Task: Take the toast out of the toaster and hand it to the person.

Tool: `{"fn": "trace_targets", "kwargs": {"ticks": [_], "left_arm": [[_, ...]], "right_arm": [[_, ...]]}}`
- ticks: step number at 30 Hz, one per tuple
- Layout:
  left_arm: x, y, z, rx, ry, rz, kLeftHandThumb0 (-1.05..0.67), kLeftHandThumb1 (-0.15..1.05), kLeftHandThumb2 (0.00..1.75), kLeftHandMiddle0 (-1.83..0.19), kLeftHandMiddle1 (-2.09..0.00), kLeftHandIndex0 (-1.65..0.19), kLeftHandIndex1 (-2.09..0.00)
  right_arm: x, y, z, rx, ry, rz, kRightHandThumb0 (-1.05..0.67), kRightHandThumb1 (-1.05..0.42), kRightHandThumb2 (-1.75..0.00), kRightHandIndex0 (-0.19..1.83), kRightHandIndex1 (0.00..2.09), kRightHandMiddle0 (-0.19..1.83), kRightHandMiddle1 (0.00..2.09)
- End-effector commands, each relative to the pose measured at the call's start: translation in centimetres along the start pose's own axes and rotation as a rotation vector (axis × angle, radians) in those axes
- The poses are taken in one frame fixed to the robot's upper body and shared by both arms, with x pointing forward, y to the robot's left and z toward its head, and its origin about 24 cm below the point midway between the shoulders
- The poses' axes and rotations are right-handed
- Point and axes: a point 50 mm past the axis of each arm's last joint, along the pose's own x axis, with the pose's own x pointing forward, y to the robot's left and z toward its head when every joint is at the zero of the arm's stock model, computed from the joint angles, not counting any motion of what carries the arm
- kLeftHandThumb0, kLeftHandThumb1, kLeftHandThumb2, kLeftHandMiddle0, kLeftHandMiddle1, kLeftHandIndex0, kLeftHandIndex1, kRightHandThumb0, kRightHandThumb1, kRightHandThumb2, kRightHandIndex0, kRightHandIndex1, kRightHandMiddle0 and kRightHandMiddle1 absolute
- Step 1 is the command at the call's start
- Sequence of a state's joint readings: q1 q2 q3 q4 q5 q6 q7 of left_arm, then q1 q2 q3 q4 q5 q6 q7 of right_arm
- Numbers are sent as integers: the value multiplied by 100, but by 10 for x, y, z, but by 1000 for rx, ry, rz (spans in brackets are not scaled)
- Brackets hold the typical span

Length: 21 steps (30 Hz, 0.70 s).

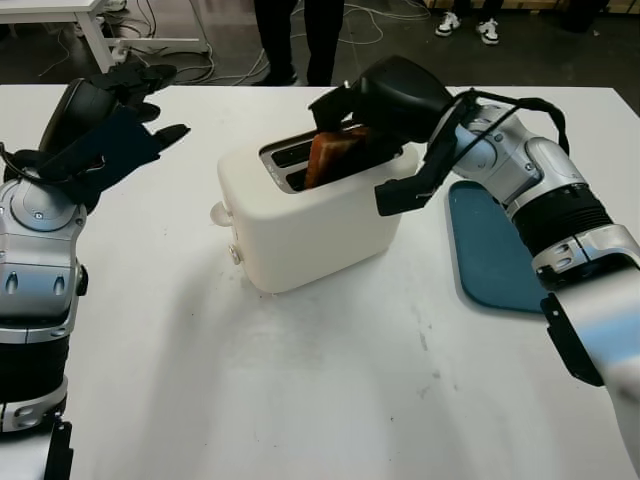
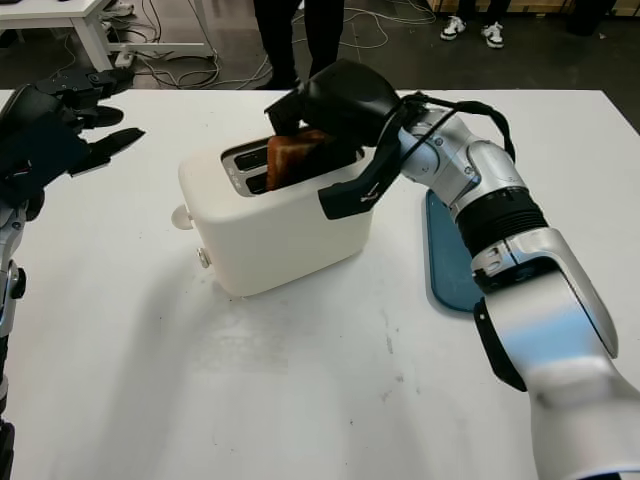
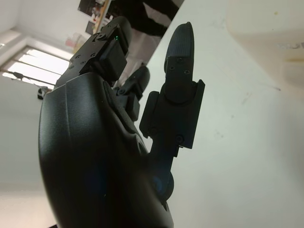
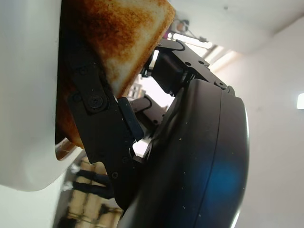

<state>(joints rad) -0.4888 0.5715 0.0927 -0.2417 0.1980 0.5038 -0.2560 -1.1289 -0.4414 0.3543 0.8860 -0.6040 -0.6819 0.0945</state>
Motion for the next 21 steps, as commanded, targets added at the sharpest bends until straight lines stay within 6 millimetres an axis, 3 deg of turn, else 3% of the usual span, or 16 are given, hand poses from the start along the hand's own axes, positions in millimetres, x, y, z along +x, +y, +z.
{"fn": "trace_targets", "kwargs": {"ticks": [1, 7, 16, 21], "left_arm": [[-2, 2, -1, 23, -2, 7, -48, 92, 28, -37, -48, -52, -1], [-2, 2, -2, 19, 0, 5, -47, 92, 29, -36, -47, -51, 0], [-3, 1, -2, -16, 14, 15, -49, 92, 27, -35, -45, -50, 0], [-3, 1, -3, -31, 14, 16, -45, 92, 27, -35, -44, -50, 0]], "right_arm": [[4, -28, -2, 64, 1, -117, -45, -92, -31, 107, 175, 82, 175], [1, -54, -20, 255, 74, -221, -43, -92, -32, 104, 175, 79, 175], [-8, -100, -41, 513, 180, -412, -55, -92, -28, 103, 175, 79, 175], [-17, -107, -55, 632, 264, -466, -51, -92, -28, 105, 175, 81, 175]]}}
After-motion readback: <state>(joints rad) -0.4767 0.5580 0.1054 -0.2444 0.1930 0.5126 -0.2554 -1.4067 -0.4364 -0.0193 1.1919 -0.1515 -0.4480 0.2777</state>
